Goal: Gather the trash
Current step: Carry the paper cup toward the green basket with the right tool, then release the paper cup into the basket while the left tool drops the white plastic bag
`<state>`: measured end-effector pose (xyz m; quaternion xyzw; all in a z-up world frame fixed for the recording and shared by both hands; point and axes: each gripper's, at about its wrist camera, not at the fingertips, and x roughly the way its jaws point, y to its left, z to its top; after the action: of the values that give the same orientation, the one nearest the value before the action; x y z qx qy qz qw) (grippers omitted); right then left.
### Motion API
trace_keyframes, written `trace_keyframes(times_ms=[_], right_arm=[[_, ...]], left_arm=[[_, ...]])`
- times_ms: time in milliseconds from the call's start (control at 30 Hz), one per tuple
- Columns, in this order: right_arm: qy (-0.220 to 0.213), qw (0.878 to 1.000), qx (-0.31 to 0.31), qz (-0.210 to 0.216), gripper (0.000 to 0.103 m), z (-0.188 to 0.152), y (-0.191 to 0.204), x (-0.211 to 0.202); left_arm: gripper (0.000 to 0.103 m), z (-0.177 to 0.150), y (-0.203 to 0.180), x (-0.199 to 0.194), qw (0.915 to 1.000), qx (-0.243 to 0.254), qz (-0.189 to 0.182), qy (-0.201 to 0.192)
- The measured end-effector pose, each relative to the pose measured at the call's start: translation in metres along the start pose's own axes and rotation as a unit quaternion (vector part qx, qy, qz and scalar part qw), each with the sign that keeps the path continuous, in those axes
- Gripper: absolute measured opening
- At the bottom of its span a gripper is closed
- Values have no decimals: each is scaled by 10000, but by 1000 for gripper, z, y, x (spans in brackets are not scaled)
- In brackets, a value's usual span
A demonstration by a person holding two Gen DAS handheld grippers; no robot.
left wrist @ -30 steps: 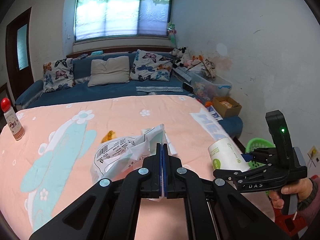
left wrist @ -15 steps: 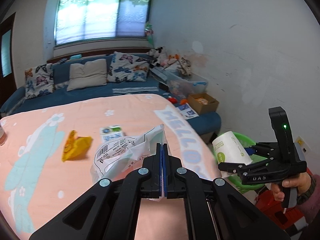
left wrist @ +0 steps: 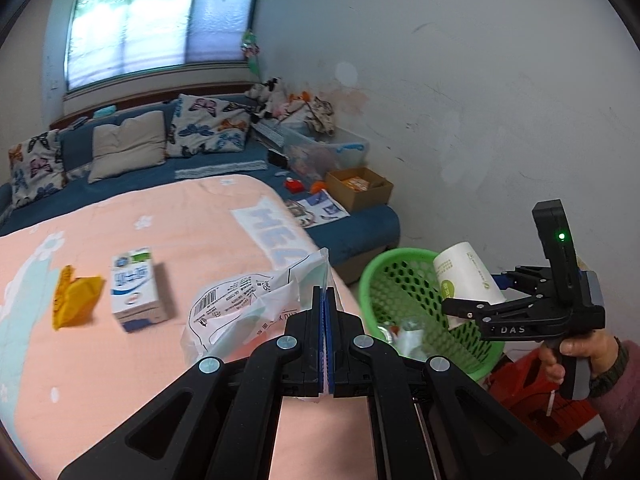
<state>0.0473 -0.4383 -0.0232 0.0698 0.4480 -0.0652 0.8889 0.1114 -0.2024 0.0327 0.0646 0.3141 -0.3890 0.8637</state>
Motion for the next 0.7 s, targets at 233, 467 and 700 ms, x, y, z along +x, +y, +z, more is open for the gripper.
trace_keyframes(times_ms=[233, 467, 700], right_arm=[[112, 9994, 152, -288, 73, -16, -29, 7], [142, 9987, 325, -362, 77, -27, -52, 6], [78, 9980, 423, -461, 79, -34, -70, -1]], left_arm=[[1, 2, -33, 33, 9992, 129, -274, 242], [1, 6, -56, 67, 9974, 135, -519, 477], [1, 5, -76, 96, 9944, 33, -786, 705]])
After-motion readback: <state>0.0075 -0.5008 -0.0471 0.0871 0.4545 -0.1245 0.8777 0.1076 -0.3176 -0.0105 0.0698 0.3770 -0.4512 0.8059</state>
